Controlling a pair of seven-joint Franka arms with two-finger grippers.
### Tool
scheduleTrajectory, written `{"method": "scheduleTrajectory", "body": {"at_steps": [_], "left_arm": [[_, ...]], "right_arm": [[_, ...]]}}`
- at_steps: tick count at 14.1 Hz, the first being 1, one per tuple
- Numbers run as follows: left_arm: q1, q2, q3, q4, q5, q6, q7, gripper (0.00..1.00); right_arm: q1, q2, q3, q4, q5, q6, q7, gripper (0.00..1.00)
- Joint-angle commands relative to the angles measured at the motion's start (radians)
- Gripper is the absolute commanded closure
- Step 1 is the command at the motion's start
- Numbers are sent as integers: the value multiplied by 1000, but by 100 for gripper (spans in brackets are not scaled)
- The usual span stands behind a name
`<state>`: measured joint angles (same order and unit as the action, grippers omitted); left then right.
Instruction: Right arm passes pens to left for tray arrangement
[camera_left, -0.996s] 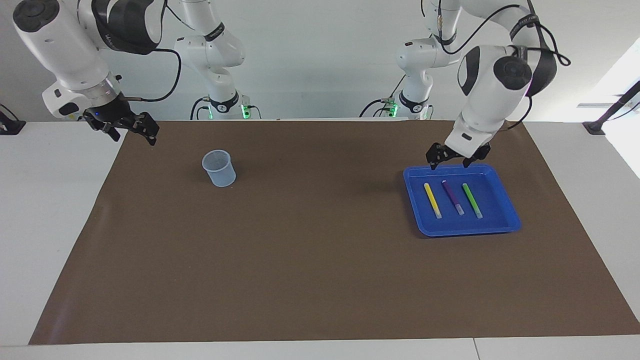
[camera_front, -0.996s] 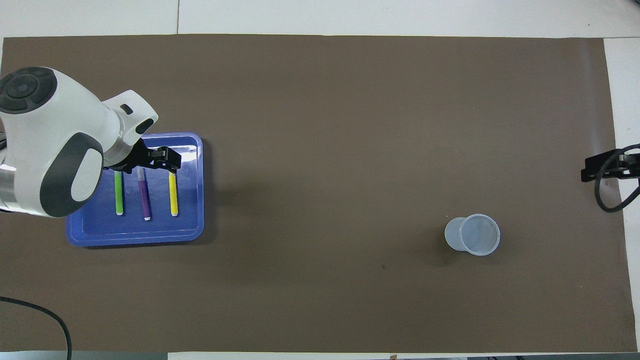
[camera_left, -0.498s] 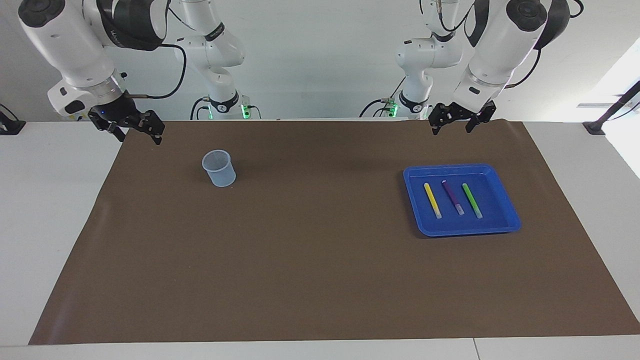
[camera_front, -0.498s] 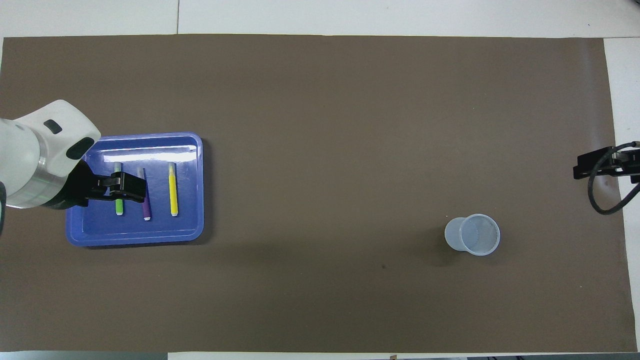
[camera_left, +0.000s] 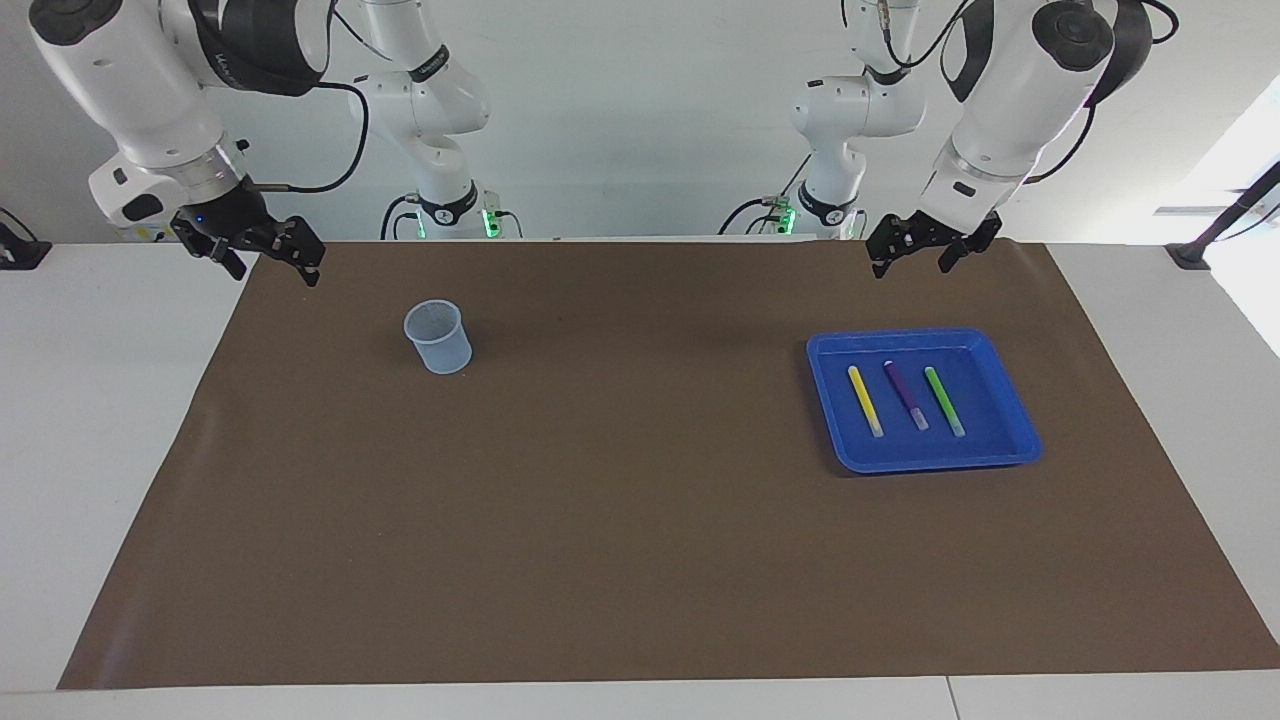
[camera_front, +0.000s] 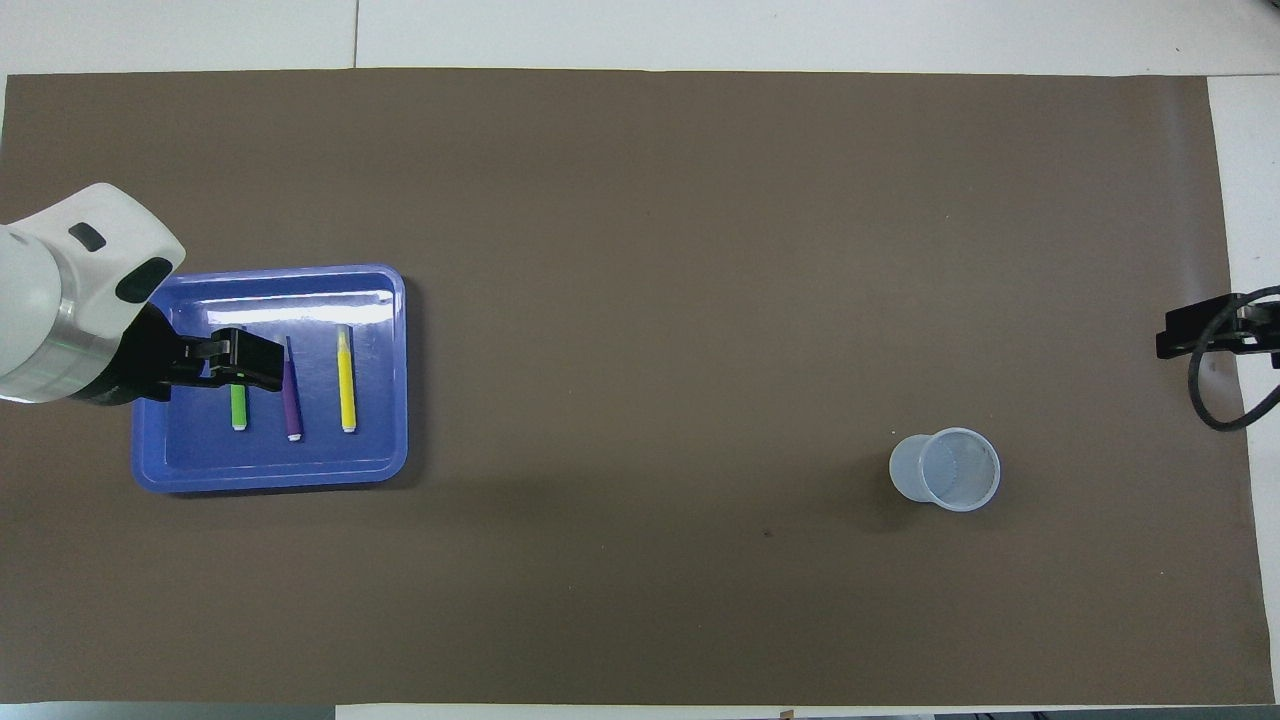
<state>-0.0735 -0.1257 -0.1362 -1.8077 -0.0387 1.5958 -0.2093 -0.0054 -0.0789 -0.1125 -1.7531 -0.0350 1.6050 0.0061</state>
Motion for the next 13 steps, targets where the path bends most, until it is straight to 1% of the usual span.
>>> {"method": "scheduleTrajectory", "body": {"at_steps": [1,13], "left_arm": [[-11,-12,10,-1,-10,7,-7,0],[-9,-14,12,2,-10,4,-5,0]], "right_arm": [[-1,-13,1,-6,23,-11,-21,0],[-2,-13,1,-6,23,-11,-21,0]]}}
